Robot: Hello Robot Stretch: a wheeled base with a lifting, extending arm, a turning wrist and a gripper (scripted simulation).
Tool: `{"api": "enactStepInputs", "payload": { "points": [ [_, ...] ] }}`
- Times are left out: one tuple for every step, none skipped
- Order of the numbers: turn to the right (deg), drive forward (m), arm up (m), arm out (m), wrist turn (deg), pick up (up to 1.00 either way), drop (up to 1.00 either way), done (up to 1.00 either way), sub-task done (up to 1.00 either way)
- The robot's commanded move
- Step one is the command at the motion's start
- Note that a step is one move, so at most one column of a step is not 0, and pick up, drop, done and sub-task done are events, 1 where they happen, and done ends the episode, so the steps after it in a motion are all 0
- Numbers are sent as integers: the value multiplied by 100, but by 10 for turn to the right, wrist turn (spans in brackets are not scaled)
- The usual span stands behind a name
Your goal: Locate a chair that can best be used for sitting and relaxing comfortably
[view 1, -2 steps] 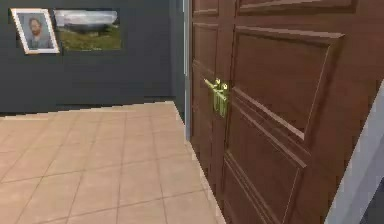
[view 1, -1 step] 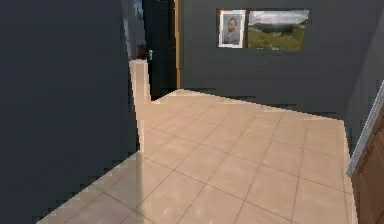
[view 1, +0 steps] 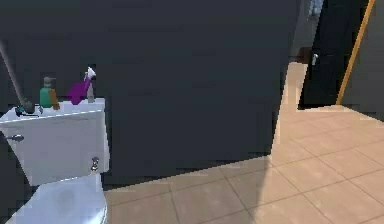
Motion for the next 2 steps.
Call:
{"api": "enactStepInputs", "payload": {
  "points": [
    [0,15,0,0,0,0,0,0,0],
    [450,0,0,0,0,0,0,0,0]
  ]
}}
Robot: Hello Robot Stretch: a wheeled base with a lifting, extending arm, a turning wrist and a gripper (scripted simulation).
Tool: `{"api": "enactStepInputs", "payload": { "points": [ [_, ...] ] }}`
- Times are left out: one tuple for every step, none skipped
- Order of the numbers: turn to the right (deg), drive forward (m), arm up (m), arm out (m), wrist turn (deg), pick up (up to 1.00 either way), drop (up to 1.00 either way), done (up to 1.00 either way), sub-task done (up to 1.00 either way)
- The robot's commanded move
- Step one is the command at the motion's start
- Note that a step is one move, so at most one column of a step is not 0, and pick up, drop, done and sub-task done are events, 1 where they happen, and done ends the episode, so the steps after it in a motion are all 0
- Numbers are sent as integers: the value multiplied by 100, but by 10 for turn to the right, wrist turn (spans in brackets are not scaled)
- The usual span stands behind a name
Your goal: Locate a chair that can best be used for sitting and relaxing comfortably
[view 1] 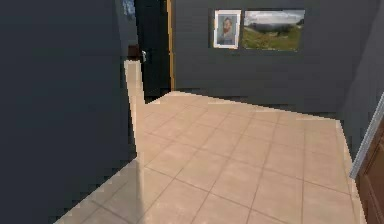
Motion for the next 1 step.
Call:
{"api": "enactStepInputs", "payload": {
  "points": [
    [0,100,0,0,0,0,0,0,0]
  ]
}}
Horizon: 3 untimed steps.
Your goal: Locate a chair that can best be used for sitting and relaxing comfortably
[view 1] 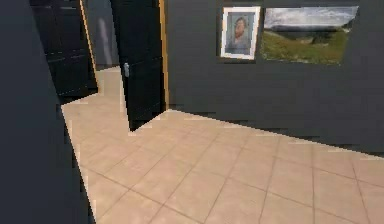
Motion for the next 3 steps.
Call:
{"api": "enactStepInputs", "payload": {
  "points": [
    [0,85,0,0,0,0,0,0,0],
    [-120,0,0,0,0,0,0,0,0],
    [0,45,0,0,0,0,0,0,0]
  ]
}}
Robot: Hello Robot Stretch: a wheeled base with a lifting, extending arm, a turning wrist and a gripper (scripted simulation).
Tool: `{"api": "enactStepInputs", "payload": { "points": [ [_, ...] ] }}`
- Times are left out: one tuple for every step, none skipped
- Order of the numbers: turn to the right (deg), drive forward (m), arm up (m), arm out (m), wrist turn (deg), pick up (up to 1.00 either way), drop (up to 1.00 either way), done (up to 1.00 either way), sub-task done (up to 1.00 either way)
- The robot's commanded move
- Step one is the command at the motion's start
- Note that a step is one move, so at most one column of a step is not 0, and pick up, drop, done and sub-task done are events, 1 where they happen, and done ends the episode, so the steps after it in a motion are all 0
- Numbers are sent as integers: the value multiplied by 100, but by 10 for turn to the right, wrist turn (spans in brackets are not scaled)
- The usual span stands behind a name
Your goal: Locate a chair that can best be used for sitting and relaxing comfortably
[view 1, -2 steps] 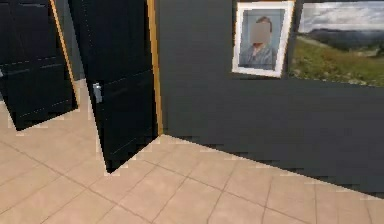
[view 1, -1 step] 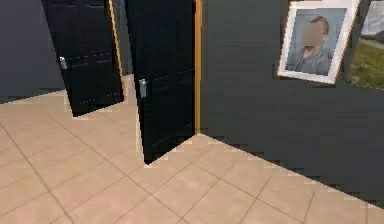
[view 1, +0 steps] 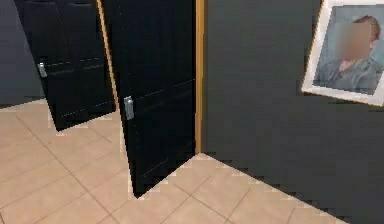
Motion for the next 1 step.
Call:
{"api": "enactStepInputs", "payload": {
  "points": [
    [-240,0,0,0,0,0,0,0,0]
  ]
}}
